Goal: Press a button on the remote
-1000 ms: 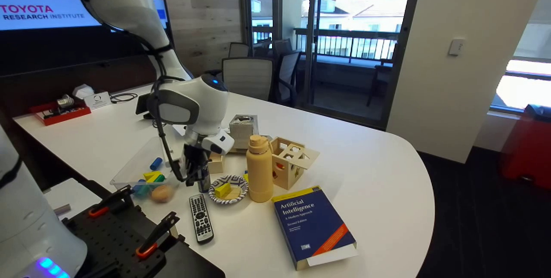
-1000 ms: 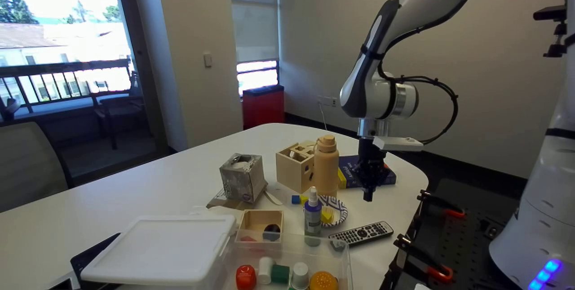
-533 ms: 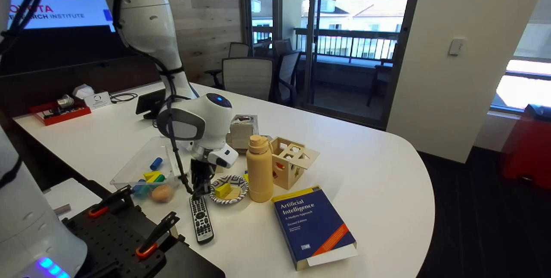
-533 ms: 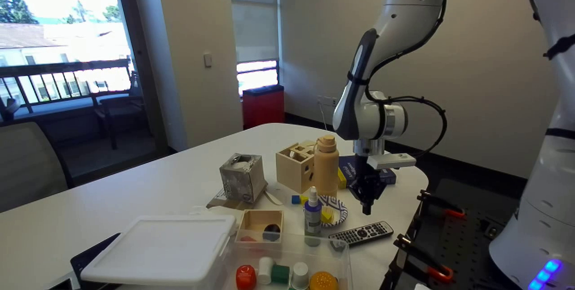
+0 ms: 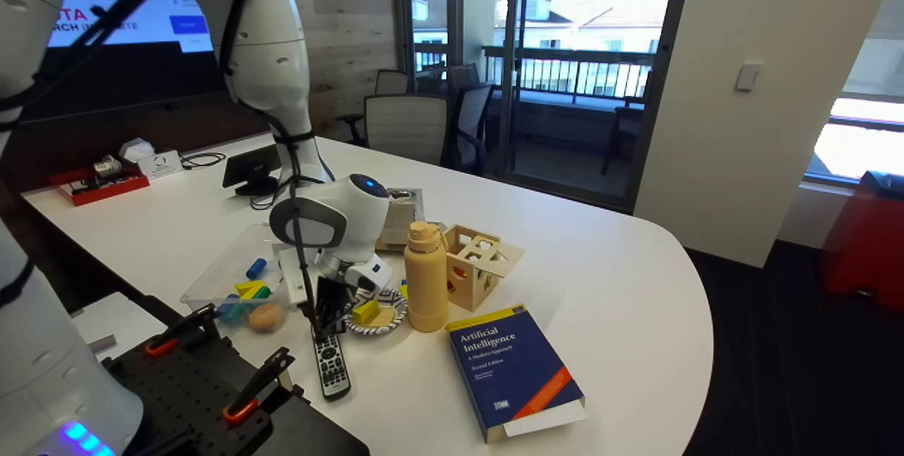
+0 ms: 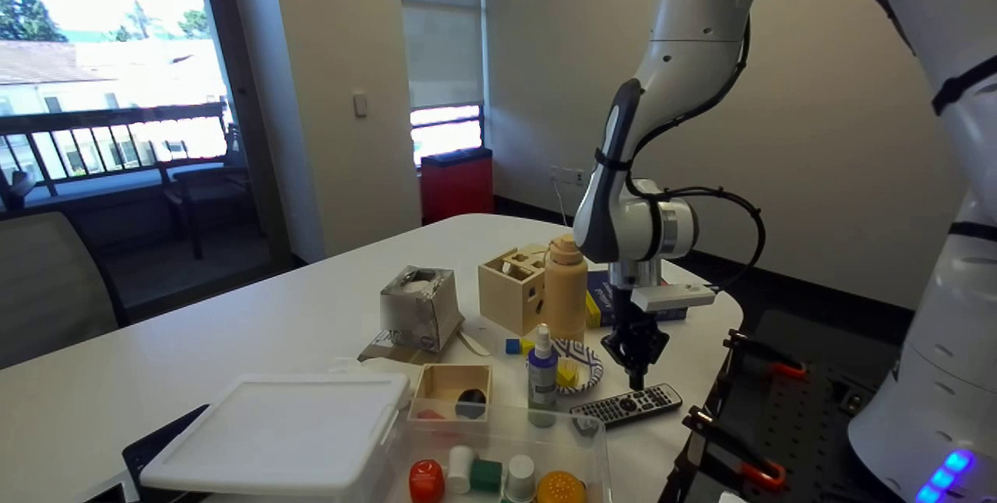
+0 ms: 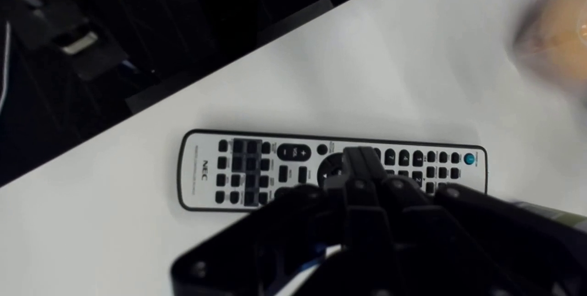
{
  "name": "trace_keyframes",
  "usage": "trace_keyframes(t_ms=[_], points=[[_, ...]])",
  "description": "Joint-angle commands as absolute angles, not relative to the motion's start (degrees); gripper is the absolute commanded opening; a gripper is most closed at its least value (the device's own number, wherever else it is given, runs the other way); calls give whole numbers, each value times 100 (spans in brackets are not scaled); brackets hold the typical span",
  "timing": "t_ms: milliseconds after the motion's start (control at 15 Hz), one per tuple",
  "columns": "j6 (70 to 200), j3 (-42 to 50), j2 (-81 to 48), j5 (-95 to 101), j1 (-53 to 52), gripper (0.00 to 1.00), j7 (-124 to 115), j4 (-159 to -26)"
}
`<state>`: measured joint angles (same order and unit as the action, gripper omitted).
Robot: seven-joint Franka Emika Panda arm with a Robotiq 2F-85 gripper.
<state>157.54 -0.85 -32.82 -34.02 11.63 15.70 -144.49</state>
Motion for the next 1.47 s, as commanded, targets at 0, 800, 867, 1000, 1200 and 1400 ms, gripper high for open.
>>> trace_keyframes(t_ms=[0,800,867,1000,1200,1400], points=[[15829,-202,-3547,-3043,1298,0,1165,-14284],[15901,-376,-3954,-2589,1364,0,616,-14015],[15919,-375,-3961,-2594,1369,0,609,-14018],[16018,-428,-3976,-2640,1449,0,648,-14007],[16217,-453,-4021,-2629,1488,0,610,-13996],[16392,-452,-4113,-2578,1479,0,555,-13964]])
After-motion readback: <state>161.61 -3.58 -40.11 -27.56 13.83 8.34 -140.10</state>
